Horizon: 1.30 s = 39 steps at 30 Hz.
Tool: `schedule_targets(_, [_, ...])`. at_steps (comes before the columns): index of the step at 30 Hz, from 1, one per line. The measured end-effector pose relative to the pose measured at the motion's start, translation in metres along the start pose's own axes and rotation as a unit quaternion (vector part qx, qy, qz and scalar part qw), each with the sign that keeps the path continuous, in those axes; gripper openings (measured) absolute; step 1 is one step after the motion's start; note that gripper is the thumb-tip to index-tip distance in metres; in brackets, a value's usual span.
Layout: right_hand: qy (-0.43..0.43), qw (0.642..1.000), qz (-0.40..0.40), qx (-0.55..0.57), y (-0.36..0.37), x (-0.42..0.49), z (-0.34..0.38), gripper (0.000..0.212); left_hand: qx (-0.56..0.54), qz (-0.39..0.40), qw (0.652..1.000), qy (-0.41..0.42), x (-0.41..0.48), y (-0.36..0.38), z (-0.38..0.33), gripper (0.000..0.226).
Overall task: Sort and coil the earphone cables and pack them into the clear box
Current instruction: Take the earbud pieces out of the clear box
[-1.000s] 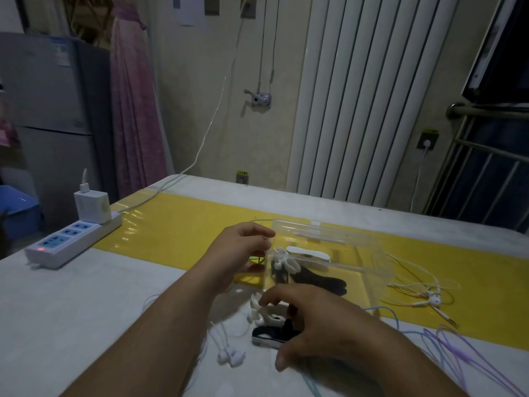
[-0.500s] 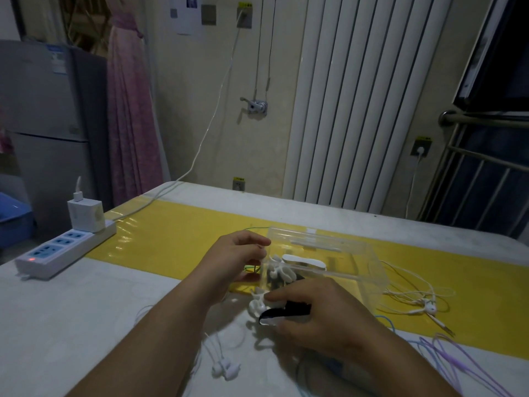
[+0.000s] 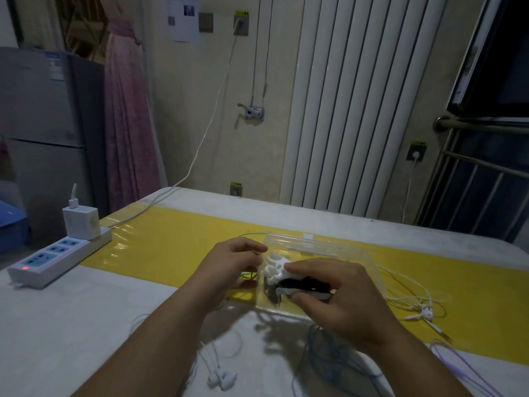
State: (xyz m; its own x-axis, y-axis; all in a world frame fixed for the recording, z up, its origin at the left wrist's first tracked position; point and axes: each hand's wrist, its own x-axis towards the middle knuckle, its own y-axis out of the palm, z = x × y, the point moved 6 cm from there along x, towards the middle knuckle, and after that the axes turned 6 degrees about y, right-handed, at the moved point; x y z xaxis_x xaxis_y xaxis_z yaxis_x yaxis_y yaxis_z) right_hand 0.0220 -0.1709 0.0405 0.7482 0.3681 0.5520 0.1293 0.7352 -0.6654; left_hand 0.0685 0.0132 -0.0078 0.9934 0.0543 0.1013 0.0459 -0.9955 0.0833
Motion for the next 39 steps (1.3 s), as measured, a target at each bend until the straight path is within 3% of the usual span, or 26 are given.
schedule_targets(6, [0.04,0.993,-0.111,-0.013,-0.017,0.001,-0.015,0.039,0.004,-0.001,1.0,-0.001,0.001,-0.001,0.001,0.016])
schedule_targets(14, [0.109,0.982,-0.141,-0.066,-0.021,0.003,-0.029,0.039,0.001,-0.003,1.0,-0.003,0.0,0.0,0.0,0.017])
schedule_targets(22, [0.109,0.969,-0.186,-0.12,-0.022,0.003,-0.036,0.033,-0.003,-0.002,1.0,-0.003,-0.002,0.001,-0.002,0.017])
schedule_targets(25, [0.088,0.973,-0.174,-0.124,-0.019,0.007,-0.032,0.019,0.002,-0.004,1.0,-0.003,-0.002,0.0,-0.002,0.017])
schedule_targets(29, [0.104,0.977,-0.058,-0.176,-0.004,0.015,-0.035,0.023,0.012,-0.008,1.0,-0.001,-0.002,0.0,-0.002,0.016])
schedule_targets(32, [0.119,0.983,-0.089,-0.106,-0.016,0.013,-0.036,0.023,0.016,-0.006,1.0,0.007,-0.001,0.0,-0.002,0.017])
schedule_targets(35, [0.103,0.981,-0.153,-0.063,-0.033,0.007,-0.036,0.015,0.071,-0.014,0.997,0.039,-0.001,0.0,-0.003,0.021])
schedule_targets(39, [0.12,0.983,-0.125,-0.052,-0.048,0.005,-0.036,0.009,0.225,-0.033,0.964,0.139,-0.002,-0.001,-0.013,0.008])
